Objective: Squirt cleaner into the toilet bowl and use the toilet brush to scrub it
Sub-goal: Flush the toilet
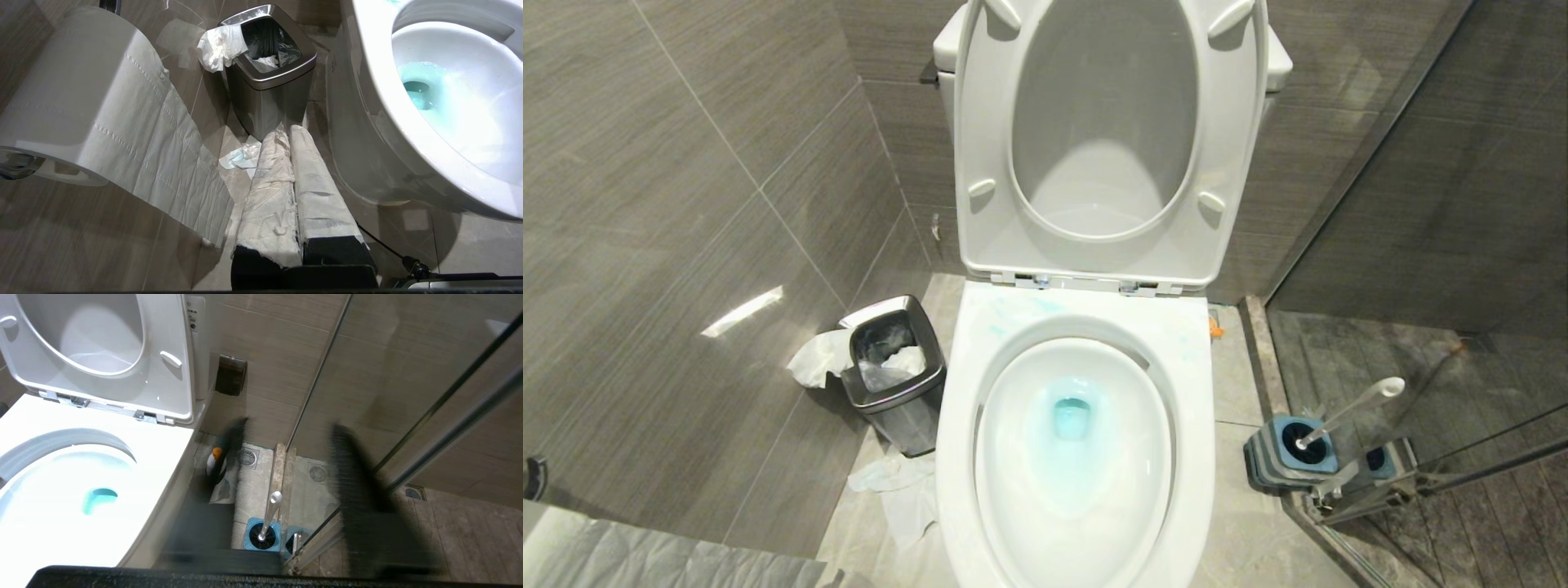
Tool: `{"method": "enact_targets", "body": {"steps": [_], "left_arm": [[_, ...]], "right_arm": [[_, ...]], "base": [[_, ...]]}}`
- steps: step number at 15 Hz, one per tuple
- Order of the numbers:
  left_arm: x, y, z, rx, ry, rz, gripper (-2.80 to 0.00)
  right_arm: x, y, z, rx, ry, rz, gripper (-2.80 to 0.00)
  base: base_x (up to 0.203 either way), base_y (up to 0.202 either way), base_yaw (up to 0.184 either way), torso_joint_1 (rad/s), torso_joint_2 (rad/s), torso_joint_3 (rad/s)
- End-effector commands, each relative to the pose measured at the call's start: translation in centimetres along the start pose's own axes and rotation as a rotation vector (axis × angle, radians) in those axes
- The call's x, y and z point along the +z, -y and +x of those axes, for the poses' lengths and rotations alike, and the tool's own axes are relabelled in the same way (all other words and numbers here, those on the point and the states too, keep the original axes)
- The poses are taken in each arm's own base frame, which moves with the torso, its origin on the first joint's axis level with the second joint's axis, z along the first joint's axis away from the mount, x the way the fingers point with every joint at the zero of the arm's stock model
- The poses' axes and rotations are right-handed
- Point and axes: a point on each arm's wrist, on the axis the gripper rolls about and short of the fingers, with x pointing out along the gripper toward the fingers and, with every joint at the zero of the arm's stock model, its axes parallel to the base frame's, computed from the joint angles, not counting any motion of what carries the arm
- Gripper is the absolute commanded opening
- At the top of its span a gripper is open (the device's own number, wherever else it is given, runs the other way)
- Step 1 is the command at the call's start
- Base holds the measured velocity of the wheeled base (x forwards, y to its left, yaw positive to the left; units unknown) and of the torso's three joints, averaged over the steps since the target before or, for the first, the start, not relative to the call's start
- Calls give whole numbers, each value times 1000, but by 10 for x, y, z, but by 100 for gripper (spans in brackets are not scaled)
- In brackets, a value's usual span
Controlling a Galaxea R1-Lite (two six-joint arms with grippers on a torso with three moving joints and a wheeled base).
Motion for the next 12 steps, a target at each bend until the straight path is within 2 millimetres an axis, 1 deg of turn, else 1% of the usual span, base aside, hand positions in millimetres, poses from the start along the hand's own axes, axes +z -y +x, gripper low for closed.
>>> {"method": "enact_targets", "body": {"steps": [1, 5, 8, 10, 12], "left_arm": [[0, 0, 0, 1, -1, 0, -280], [0, 0, 0, -1, -1, 0, -280], [0, 0, 0, 1, -1, 0, -280], [0, 0, 0, -1, -1, 0, -280], [0, 0, 0, -1, -1, 0, -280]], "right_arm": [[-3, -1, -16, -3, 44, -1, -280], [-12, -1, -40, 7, 114, 5, -280], [-15, 1, -50, 32, 146, 14, -280], [-26, 1, -55, 46, 148, 19, -280], [-44, -1, -63, 50, 148, 21, -280]], "base": [[0, 0, 0, 0, 0, 0], [0, 0, 0, 0, 0, 0], [0, 0, 0, 0, 0, 0], [0, 0, 0, 0, 0, 0], [0, 0, 0, 0, 0, 0]]}}
